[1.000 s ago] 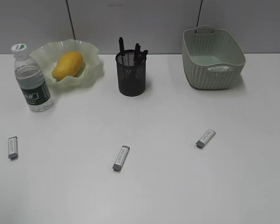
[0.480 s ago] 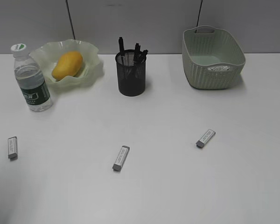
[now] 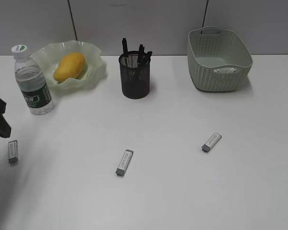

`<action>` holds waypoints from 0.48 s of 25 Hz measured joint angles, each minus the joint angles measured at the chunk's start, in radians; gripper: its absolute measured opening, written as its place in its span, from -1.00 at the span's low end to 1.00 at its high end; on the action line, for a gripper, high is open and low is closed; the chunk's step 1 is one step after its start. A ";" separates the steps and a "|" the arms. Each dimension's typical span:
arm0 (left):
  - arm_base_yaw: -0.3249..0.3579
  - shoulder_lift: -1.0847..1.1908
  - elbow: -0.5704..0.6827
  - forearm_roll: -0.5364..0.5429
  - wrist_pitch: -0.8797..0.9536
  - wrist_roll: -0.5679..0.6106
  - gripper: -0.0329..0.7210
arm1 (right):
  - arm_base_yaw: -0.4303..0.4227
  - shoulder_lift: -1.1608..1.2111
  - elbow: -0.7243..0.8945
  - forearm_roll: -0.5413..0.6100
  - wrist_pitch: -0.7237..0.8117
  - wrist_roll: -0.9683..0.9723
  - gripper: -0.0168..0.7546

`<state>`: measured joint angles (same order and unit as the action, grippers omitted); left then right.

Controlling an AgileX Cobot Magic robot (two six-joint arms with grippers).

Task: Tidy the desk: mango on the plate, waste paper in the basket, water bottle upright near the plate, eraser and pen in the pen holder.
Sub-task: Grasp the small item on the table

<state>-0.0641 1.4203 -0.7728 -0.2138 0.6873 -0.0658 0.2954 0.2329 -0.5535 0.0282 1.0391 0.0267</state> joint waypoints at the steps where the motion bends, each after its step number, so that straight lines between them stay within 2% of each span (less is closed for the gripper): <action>1: 0.000 0.036 -0.029 0.001 -0.001 -0.011 0.43 | 0.000 0.000 0.000 0.000 0.000 0.000 0.24; 9: 0.000 0.261 -0.178 0.021 -0.002 -0.095 0.43 | 0.000 0.000 0.000 0.000 0.000 0.000 0.23; 12: 0.000 0.323 -0.203 0.067 0.002 -0.151 0.43 | 0.000 0.000 0.000 0.000 0.000 0.000 0.23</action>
<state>-0.0641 1.7429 -0.9758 -0.1464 0.6892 -0.2170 0.2954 0.2329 -0.5535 0.0282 1.0391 0.0267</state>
